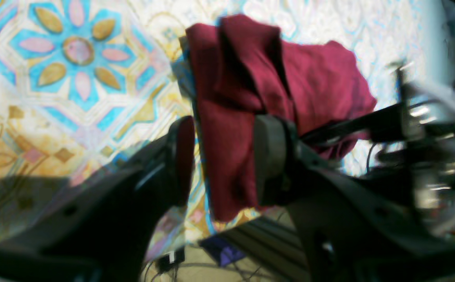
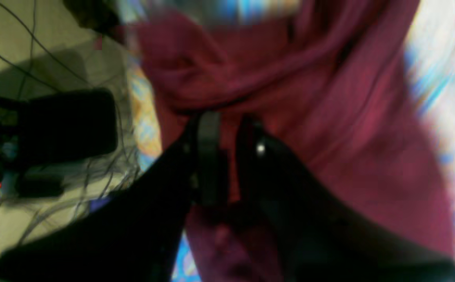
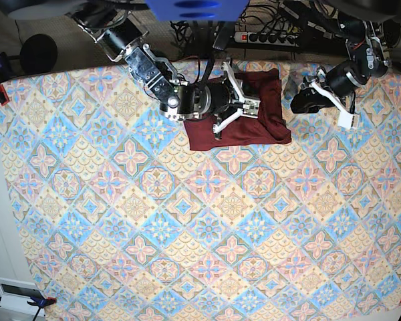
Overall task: Layout the t-shirt on the table in an organized manner, then fold the t-shirt properly
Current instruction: 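Grasp the bundle edges with both grippers and fold it over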
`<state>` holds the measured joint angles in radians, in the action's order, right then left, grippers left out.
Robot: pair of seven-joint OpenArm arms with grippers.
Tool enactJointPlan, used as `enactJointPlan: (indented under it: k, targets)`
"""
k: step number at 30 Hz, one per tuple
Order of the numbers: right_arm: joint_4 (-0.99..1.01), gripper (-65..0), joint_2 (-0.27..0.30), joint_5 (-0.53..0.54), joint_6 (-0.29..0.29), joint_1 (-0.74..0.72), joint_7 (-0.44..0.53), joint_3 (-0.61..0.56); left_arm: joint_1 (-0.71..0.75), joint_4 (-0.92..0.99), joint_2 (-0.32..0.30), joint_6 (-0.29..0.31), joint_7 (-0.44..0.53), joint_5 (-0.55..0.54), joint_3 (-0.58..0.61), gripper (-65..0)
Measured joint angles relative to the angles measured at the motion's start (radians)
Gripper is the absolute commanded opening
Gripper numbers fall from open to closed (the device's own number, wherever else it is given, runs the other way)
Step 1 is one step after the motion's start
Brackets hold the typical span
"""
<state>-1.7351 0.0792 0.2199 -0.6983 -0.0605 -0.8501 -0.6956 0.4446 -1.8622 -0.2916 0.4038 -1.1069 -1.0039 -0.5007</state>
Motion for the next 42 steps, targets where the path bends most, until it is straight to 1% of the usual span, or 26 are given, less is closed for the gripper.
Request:
enactJointPlan:
  k: [2,4,6,7,9,10,11,13,15,17,20,22,23,24,28,30,33,35,37,39,40,41,42]
  targets:
    - [-0.104,-55.6,-0.005,0.008,0.0,-0.001,0.01,0.039,0.022,-0.022,-0.01,-0.004,0.003,0.001,-0.005,-42.0]
    - [-0.169,-55.6,-0.005,0.018,0.002,-0.003,0.017,0.063,0.031,-0.038,-0.008,-0.002,-0.003,0.001,-0.004,-42.0]
    - [-0.199,-55.6,-0.002,0.018,0.002,0.024,-0.009,0.094,0.04,-0.048,-0.005,0.001,0.0,-0.002,-0.004,-42.0]
    - [-0.2,-55.6,0.002,0.015,0.002,0.047,-0.017,0.118,0.044,-0.055,-0.008,0.01,0.003,-0.002,-0.005,-42.0]
    - [-0.194,-55.6,0.004,0.014,-0.005,0.08,-0.032,0.164,0.063,-0.072,-0.01,0.058,0.005,-0.016,-0.004,-42.0]
    - [-0.189,-55.6,0.002,0.015,-0.005,0.087,-0.028,0.192,0.079,-0.085,-0.01,0.08,-0.005,-0.026,-0.004,-42.0]
    - [-0.188,-55.6,0.004,0.015,-0.005,0.088,-0.021,0.217,0.084,-0.093,-0.008,0.097,-0.037,-0.032,-0.002,-42.0]
    - [-0.188,-55.5,0.025,0.013,0.003,0.087,-0.016,0.256,0.084,-0.092,-0.008,0.095,-0.061,-0.023,-0.002,-41.6]
    - [-0.188,-55.5,0.055,0.01,0.002,0.088,-0.025,0.263,0.082,-0.092,-0.025,0.095,-0.08,-0.024,-0.002,-41.2]
    - [-0.188,-55.5,0.077,0.008,0.002,0.088,-0.025,0.264,0.067,-0.092,-0.053,0.095,-0.084,-0.022,0.04,-38.8]
    - [-0.188,-55.5,0.075,0.013,0.001,0.088,-0.022,0.263,0.034,-0.084,-0.093,0.097,-0.086,-0.027,0.139,-31.7]
    - [-0.188,-55.5,0.074,0.015,0.002,0.088,-0.021,0.263,-0.003,-0.055,-0.097,0.096,-0.083,-0.026,0.19,-26.4]
    - [-0.188,-55.5,0.074,0.015,0.002,0.088,-0.021,0.263,-0.018,-0.04,-0.099,0.095,-0.083,-0.023,0.212,-24.8]
    - [-0.188,-55.6,0.074,0.014,0.002,0.089,-0.021,0.263,-0.027,-0.023,-0.101,0.095,-0.083,-0.025,0.232,-24.3]
    - [-0.188,-55.6,0.076,0.013,0.002,0.09,-0.021,0.263,-0.073,0.036,-0.102,0.095,-0.083,-0.02,0.288,-25.8]
    - [-0.188,-55.6,0.075,0.013,0.002,0.091,-0.021,0.263,-0.087,0.039,-0.102,0.095,-0.079,0.017,0.322,-26.9]
    - [-0.188,-55.6,0.076,0.012,0.002,0.092,-0.022,0.263,-0.105,0.04,-0.068,0.095,-0.079,0.14,0.392,-29.4]
    - [-0.188,-55.6,0.076,0.013,0.002,0.093,-0.021,0.263,-0.113,0.041,-0.061,0.095,-0.076,0.185,0.451,-33.8]
    - [-0.188,-55.6,0.076,0.012,0.002,0.094,-0.021,0.263,-0.126,0.042,-0.06,0.096,-0.079,0.219,0.492,-42.9]
    - [-0.188,-55.6,0.076,0.012,0.002,0.093,-0.022,0.263,-0.13,0.042,-0.06,0.097,-0.077,0.214,0.496,-56.3]
    - [-0.188,-55.6,0.076,0.012,0.002,0.093,-0.021,0.263,-0.13,0.042,-0.059,0.098,-0.076,0.212,0.48,-63.2]
    - [-0.188,-55.6,0.075,0.012,0.002,0.093,-0.022,0.268,-0.128,0.042,-0.056,0.098,-0.072,0.213,0.446,-65.0]
    - [-0.188,-55.6,0.075,0.014,0.002,0.094,-0.022,0.276,-0.124,0.042,-0.058,0.097,-0.068,0.211,0.407,-65.0]
